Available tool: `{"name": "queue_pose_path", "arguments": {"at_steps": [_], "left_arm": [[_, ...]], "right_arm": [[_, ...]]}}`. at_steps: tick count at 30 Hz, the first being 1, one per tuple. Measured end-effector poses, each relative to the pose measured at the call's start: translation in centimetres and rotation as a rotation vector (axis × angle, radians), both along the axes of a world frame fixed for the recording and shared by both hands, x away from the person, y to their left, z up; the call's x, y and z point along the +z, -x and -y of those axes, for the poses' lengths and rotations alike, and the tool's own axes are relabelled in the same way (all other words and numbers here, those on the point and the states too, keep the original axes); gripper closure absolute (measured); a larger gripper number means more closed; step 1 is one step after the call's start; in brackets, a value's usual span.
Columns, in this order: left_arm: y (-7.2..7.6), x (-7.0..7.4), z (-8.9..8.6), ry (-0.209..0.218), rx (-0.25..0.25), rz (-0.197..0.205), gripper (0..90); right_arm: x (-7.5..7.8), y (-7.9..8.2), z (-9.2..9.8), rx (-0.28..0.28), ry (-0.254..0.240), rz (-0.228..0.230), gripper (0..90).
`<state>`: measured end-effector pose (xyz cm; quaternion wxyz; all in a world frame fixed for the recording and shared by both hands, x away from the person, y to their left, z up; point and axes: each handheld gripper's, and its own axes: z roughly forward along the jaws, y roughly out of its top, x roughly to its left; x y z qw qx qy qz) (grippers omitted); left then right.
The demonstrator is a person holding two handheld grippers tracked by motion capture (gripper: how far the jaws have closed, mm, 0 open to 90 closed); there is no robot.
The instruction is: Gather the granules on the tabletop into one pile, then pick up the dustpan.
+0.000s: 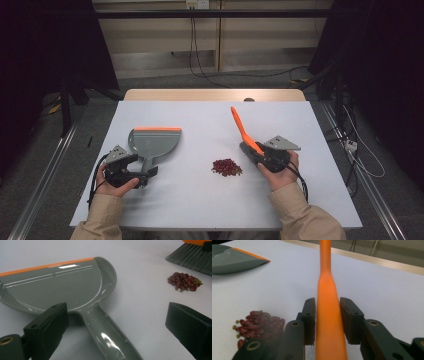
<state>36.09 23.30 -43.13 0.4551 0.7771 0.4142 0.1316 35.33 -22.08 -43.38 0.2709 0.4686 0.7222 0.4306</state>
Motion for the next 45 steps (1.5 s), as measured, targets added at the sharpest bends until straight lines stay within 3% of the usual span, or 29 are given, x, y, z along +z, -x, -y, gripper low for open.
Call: {"name": "queue_pose_path", "arguments": {"at_steps": [6,11,19,21,30,33,37,39,45], "left_arm": [[-0.1,-0.3,-0.1,-0.038,0.018,-0.041,5.2],[-0.1,-0.6,-0.3,-0.061,0.038,-0.074,5.3],[-0.1,-0.8,-0.8,-0.063,0.059,-0.099,5.4],[-0.1,-0.8,-0.8,-0.063,0.060,-0.099,5.4],[-0.2,-1.1,-0.8,-0.085,0.070,-0.116,5.4],[-0.3,-1.1,-0.7,-0.099,0.080,-0.128,6.1],[-0.4,-1.0,-0.4,-0.119,0.098,-0.136,8.7],[-0.5,-0.8,0.0,-0.126,0.110,-0.130,10.8],[-1.1,-0.5,0.9,-0.162,0.149,-0.162,17.0]], "right_arm": [[1.5,-1.6,-0.7,-0.002,0.036,-0.052,63.8],[1.6,-2.8,-1.6,-0.013,0.065,-0.115,70.5],[1.5,-2.9,-1.3,-0.025,0.040,-0.157,69.8],[1.4,-2.9,-1.5,-0.020,0.066,-0.171,68.7],[1.0,-2.6,-1.2,-0.012,0.064,-0.166,70.5],[0.7,-2.5,-0.9,-0.021,0.030,-0.145,70.6],[0.7,-2.5,-0.6,-0.020,-0.007,-0.154,70.6],[0.8,-2.5,-0.6,-0.021,-0.008,-0.146,70.6],[1.1,-2.3,-0.6,-0.015,-0.036,-0.136,70.6]]}}
